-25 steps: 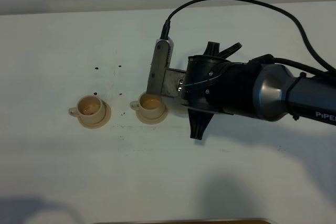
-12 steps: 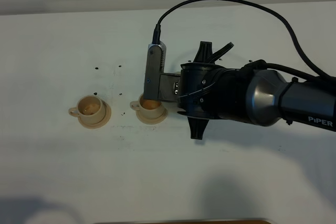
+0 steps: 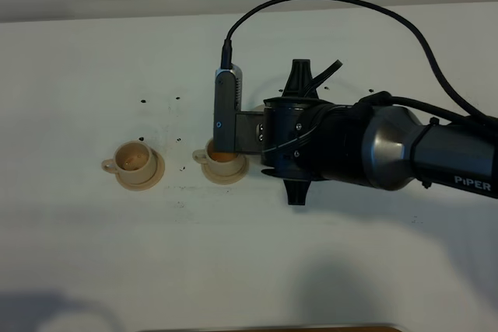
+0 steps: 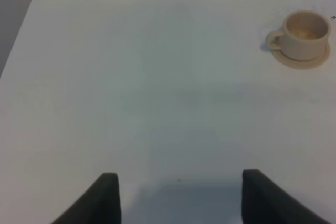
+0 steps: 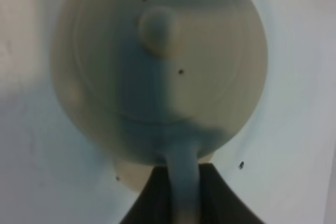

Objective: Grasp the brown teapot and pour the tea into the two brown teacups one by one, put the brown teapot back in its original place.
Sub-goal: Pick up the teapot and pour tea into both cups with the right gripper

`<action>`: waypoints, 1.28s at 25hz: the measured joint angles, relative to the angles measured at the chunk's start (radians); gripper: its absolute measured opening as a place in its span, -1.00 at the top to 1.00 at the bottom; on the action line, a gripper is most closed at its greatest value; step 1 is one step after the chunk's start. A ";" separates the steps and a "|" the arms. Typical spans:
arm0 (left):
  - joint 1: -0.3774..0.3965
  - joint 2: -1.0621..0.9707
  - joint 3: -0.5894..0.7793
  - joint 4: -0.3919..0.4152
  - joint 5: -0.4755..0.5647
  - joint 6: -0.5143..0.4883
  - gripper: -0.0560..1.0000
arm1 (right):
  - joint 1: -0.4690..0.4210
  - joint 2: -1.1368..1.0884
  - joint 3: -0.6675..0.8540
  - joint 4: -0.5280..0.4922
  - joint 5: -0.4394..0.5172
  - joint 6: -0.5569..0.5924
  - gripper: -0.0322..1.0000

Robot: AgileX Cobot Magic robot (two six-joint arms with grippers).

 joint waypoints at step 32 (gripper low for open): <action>0.000 0.000 0.000 0.000 0.000 0.000 -0.02 | 0.013 0.000 0.000 -0.062 0.011 -0.051 0.72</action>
